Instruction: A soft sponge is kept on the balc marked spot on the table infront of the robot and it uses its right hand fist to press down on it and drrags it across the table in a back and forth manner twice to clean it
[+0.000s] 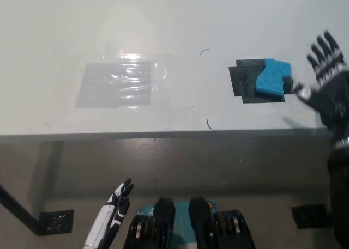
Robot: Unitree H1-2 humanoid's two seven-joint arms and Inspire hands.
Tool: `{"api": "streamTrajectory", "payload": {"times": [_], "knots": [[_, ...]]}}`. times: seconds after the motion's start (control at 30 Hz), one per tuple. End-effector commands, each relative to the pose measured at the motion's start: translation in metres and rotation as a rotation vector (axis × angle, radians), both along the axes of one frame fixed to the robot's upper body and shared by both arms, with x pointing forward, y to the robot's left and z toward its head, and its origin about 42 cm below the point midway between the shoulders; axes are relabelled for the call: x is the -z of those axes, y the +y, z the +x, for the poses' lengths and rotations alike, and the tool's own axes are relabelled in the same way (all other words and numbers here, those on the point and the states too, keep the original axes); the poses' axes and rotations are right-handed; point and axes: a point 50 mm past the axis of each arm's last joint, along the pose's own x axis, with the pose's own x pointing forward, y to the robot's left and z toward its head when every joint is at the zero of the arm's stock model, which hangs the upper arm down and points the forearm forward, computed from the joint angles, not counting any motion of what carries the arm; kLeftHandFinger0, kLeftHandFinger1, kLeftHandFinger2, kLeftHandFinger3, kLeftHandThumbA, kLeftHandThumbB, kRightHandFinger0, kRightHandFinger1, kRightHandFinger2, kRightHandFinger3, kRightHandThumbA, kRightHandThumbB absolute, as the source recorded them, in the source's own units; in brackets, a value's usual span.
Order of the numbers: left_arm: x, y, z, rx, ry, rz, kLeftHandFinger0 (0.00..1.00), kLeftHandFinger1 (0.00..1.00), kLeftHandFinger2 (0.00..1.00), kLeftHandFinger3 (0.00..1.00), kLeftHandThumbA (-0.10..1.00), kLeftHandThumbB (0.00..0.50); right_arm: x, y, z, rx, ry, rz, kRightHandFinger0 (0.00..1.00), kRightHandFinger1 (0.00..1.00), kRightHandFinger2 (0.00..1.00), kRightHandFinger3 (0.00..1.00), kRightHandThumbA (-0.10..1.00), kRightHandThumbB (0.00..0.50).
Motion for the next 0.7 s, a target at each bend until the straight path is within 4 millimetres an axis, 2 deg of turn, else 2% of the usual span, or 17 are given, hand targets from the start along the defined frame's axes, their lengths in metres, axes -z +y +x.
{"api": "streamTrajectory", "payload": {"times": [0.0,0.07,0.13,0.17,0.27,0.3,0.33,0.37,0.4,0.47,0.5,0.6,0.67], "knots": [[-0.018,0.008,0.013,0.028,-0.074,0.009,1.00,1.00,1.00,1.00,1.00,0.118,-0.082,0.050,-0.172,-0.203,-0.587,-0.089,1.00,1.00,1.00,1.00,1.00,0.371],[-0.018,0.008,0.013,0.024,-0.062,0.004,1.00,1.00,1.00,1.00,1.00,0.138,-0.041,0.044,-0.161,-0.151,-0.448,-0.124,1.00,1.00,1.00,1.00,1.00,0.331],[-0.017,0.008,0.012,0.017,-0.058,-0.002,1.00,1.00,1.00,1.00,1.00,0.143,-0.001,0.040,-0.145,-0.091,-0.322,-0.138,1.00,1.00,1.00,1.00,1.00,0.315],[-0.016,0.007,0.010,0.014,-0.055,-0.006,1.00,1.00,1.00,1.00,1.00,0.149,0.013,0.039,-0.141,-0.078,-0.260,-0.142,1.00,1.00,1.00,1.00,1.00,0.334],[-0.013,0.005,0.009,0.018,-0.059,-0.014,1.00,1.00,1.00,1.00,1.00,0.149,0.066,0.031,-0.125,-0.067,-0.060,-0.130,1.00,1.00,1.00,1.00,1.00,0.290],[-0.013,0.004,0.009,0.019,-0.059,-0.014,1.00,1.00,1.00,1.00,1.00,0.152,0.071,0.030,-0.124,-0.067,-0.034,-0.122,1.00,1.00,1.00,1.00,1.00,0.286],[-0.014,0.003,0.010,0.020,-0.066,-0.013,1.00,1.00,1.00,1.00,1.00,0.132,0.090,0.027,-0.122,-0.066,0.062,-0.110,1.00,1.00,1.00,1.00,1.00,0.233],[-0.014,0.003,0.010,0.019,-0.071,-0.013,1.00,1.00,1.00,1.00,1.00,0.133,0.101,0.025,-0.118,-0.061,0.096,-0.114,1.00,1.00,1.00,1.00,1.00,0.200],[-0.015,0.004,0.012,0.017,-0.076,-0.015,1.00,1.00,1.00,1.00,1.00,0.133,0.106,0.025,-0.115,-0.058,0.111,-0.115,1.00,1.00,1.00,1.00,1.00,0.186],[-0.016,0.005,0.013,0.009,-0.068,-0.013,1.00,1.00,1.00,1.00,1.00,0.162,0.124,0.024,-0.109,-0.066,0.173,-0.110,1.00,1.00,1.00,1.00,1.00,0.158],[-0.016,0.005,0.013,0.011,-0.073,-0.008,1.00,1.00,1.00,1.00,1.00,0.157,0.127,0.023,-0.108,-0.068,0.188,-0.109,1.00,1.00,1.00,1.00,1.00,0.179],[-0.020,0.006,0.019,0.017,-0.080,-0.011,1.00,1.00,1.00,1.00,1.00,0.149,0.127,0.020,-0.100,-0.080,0.211,-0.119,1.00,1.00,1.00,1.00,1.00,0.155],[-0.019,0.005,0.019,0.015,-0.073,-0.018,1.00,1.00,1.00,1.00,1.00,0.160,0.128,0.020,-0.099,-0.091,0.219,-0.113,1.00,1.00,1.00,1.00,1.00,0.114]]}}
